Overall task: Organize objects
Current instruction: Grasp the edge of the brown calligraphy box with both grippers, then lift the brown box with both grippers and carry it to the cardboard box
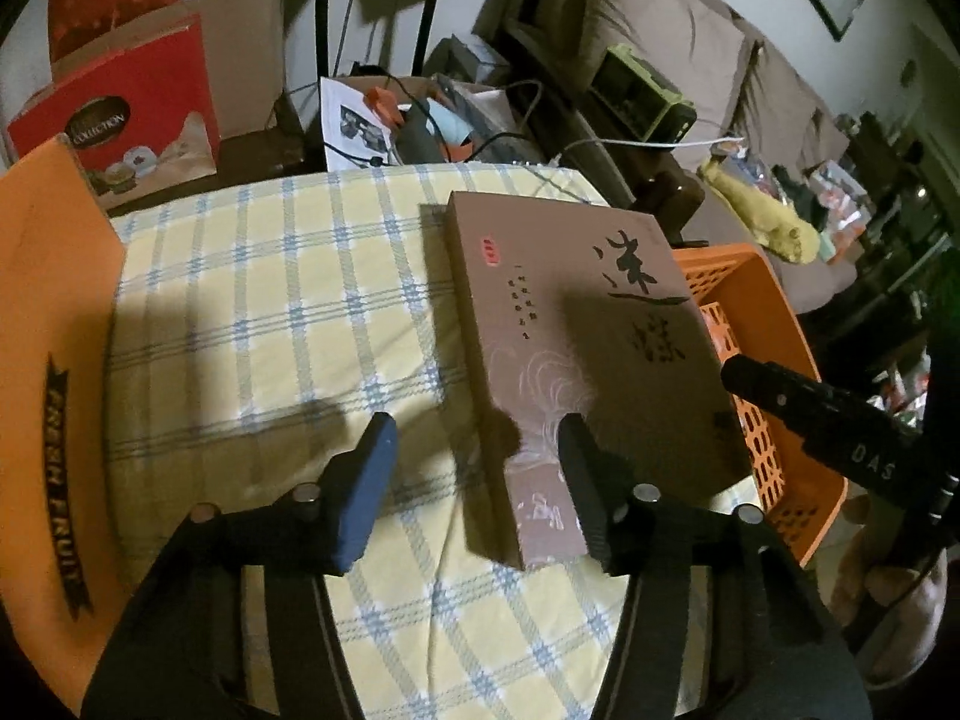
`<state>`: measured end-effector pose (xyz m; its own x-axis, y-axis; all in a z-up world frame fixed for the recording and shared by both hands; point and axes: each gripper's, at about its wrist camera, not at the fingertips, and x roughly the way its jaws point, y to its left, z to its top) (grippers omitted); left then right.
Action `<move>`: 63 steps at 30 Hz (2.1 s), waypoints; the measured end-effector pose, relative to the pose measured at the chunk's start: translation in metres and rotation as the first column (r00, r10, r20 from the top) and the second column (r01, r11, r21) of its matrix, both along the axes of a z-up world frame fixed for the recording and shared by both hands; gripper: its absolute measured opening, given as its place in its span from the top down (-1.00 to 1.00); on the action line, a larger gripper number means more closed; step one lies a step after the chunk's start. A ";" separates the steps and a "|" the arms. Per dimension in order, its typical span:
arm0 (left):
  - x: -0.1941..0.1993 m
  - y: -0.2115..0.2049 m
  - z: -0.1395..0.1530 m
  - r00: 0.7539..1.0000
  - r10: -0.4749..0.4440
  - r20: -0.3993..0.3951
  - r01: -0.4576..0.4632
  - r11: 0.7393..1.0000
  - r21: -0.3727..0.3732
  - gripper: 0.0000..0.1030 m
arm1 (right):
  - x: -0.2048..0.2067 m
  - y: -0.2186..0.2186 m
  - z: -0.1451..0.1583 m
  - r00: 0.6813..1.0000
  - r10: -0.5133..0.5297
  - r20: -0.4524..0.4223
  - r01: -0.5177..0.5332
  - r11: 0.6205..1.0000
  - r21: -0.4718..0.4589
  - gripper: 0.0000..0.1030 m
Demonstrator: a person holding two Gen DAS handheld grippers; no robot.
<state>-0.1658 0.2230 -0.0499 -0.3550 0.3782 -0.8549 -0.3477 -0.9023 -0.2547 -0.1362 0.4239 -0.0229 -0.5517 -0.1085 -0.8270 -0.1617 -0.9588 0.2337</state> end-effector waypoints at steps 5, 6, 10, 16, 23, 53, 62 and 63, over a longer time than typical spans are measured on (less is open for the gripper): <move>-0.007 0.008 -0.012 1.000 0.004 0.027 -0.005 1.000 0.019 0.14 | -0.009 0.003 -0.005 1.000 -0.002 -0.004 0.002 1.000 -0.019 0.00; -0.007 0.010 -0.014 0.999 0.005 0.032 -0.006 1.000 0.019 0.14 | -0.011 0.003 -0.007 1.000 -0.002 -0.003 0.002 1.000 -0.018 0.00; -0.007 0.014 -0.017 1.000 0.007 0.029 -0.008 0.999 0.034 0.14 | -0.015 0.000 -0.013 1.000 0.000 0.010 0.000 1.000 -0.013 0.11; -0.006 0.022 -0.018 0.999 -0.012 0.050 0.009 0.998 0.058 0.15 | -0.017 -0.011 -0.017 1.000 0.025 0.012 -0.024 1.000 -0.015 0.19; -0.004 0.025 -0.016 0.999 -0.013 0.049 0.011 0.999 0.049 0.15 | -0.017 -0.013 -0.017 1.000 0.013 0.026 -0.013 1.000 -0.014 0.19; 0.036 -0.066 0.096 0.992 0.078 -0.104 -0.066 0.991 0.114 0.14 | 0.017 -0.091 0.083 0.980 0.120 -0.157 -0.108 0.991 0.080 0.19; 0.053 -0.138 0.133 0.973 0.146 -0.177 -0.129 0.986 0.103 0.15 | 0.020 -0.160 0.115 0.948 0.218 -0.232 -0.208 0.976 0.064 0.19; 0.055 -0.149 0.136 0.972 0.157 -0.178 -0.140 0.985 0.105 0.15 | 0.020 -0.167 0.117 0.945 0.227 -0.236 -0.218 0.974 0.064 0.19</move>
<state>-0.1111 0.0739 0.0865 -0.5614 0.3826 -0.7338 -0.2604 -0.9233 -0.2823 -0.1165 0.2570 0.0943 -0.7000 -0.2237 -0.6782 0.1132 -0.9724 0.2039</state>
